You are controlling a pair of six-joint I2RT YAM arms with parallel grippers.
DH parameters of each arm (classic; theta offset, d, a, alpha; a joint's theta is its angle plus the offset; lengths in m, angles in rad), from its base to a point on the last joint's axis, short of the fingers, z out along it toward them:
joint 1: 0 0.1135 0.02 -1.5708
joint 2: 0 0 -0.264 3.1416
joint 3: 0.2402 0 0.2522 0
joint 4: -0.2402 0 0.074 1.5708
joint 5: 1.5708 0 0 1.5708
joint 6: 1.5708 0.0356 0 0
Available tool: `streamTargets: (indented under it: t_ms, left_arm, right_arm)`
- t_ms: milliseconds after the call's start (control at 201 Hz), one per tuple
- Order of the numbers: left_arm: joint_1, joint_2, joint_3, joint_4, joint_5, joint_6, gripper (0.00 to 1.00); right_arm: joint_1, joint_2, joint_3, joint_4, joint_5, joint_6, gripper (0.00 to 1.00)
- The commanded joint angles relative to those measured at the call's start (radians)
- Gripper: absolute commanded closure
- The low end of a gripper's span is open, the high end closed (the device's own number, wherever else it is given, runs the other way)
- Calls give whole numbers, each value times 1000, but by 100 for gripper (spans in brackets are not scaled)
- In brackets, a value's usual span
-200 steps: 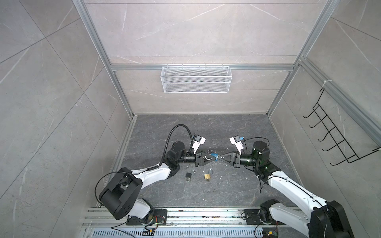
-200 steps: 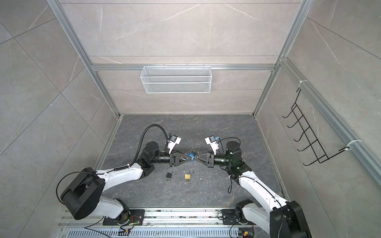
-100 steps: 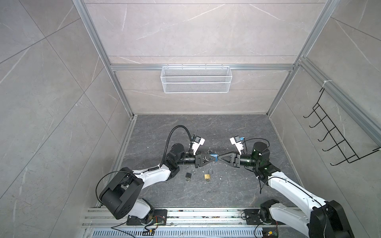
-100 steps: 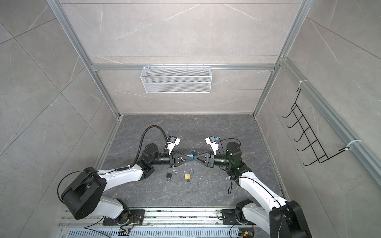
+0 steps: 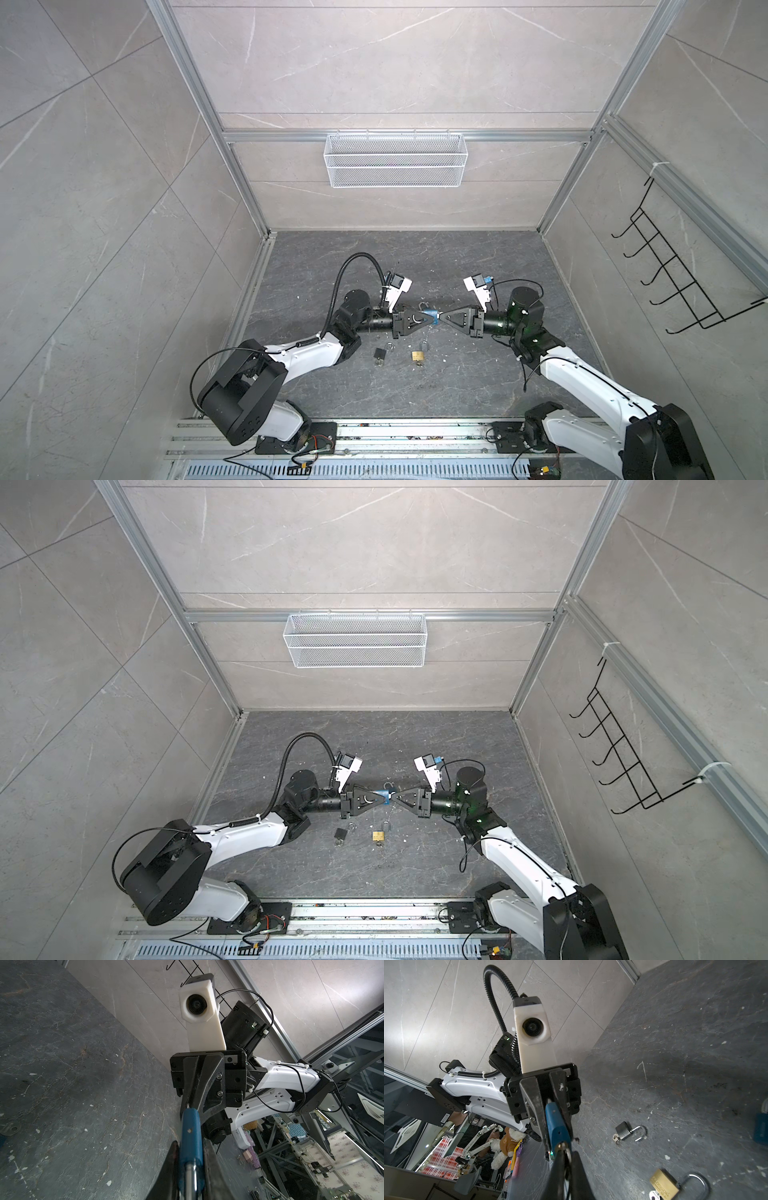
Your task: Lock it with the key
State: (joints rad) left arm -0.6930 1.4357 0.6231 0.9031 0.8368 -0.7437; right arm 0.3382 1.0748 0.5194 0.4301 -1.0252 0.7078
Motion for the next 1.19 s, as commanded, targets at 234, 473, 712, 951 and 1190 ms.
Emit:
streamTargets:
  t_ms: [234, 473, 712, 951, 1190]
  left_arm:
    - [43, -51, -33, 93, -74, 5, 100]
    - [106, -37, -65, 235, -20, -109, 100]
    - [136, -30, -70, 303, 22, -162, 100]
    - [115, 54, 11, 356, 121, -241, 100]
    - [98, 72, 35, 302, 139, -216, 100]
  right_arm:
    - [5, -47, -32, 71, -23, 3, 100]
    - [-26, -113, -51, 47, 4, -47, 100]
    - [-47, -151, -51, 42, 5, -65, 100]
    - [-38, -160, -43, 38, -13, -101, 100]
    - [11, -170, -17, -77, 35, -188, 100]
